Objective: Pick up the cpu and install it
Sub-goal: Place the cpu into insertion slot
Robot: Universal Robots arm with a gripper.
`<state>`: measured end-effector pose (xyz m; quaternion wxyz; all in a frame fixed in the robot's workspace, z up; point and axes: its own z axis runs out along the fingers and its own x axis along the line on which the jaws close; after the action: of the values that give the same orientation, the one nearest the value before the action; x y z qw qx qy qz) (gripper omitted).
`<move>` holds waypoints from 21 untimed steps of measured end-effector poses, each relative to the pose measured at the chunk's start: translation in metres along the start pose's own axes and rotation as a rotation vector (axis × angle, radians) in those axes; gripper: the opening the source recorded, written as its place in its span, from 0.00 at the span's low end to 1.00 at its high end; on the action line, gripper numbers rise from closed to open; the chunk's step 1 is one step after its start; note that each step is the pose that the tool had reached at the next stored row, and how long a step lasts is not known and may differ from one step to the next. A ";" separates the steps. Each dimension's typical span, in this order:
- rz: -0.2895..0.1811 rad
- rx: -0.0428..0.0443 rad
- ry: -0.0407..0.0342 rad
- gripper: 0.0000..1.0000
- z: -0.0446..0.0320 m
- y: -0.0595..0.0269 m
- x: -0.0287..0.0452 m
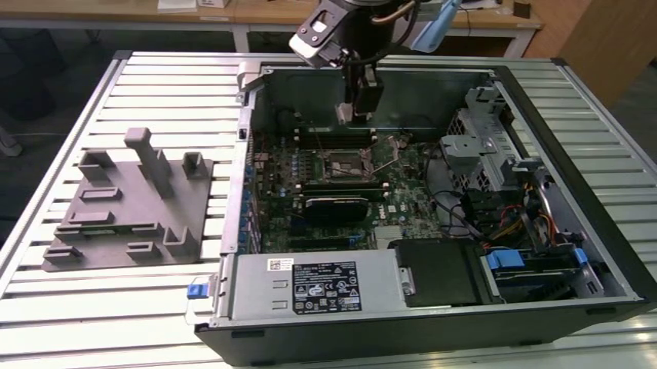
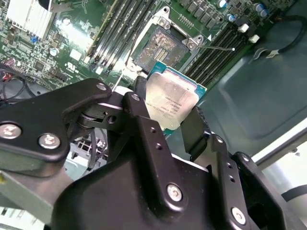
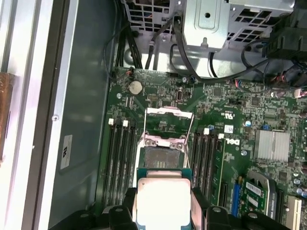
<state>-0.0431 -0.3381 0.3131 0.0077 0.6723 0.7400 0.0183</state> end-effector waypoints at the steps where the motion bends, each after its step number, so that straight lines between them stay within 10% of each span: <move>1: 0.000 0.0000 0.0001 0.53 0.0018 -0.0001 0.0000; 21: 0.073 -0.0010 -0.0026 0.53 0.0366 -0.0013 0.0003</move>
<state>-0.0431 -0.3373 0.2765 0.0083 0.6987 0.7151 0.0180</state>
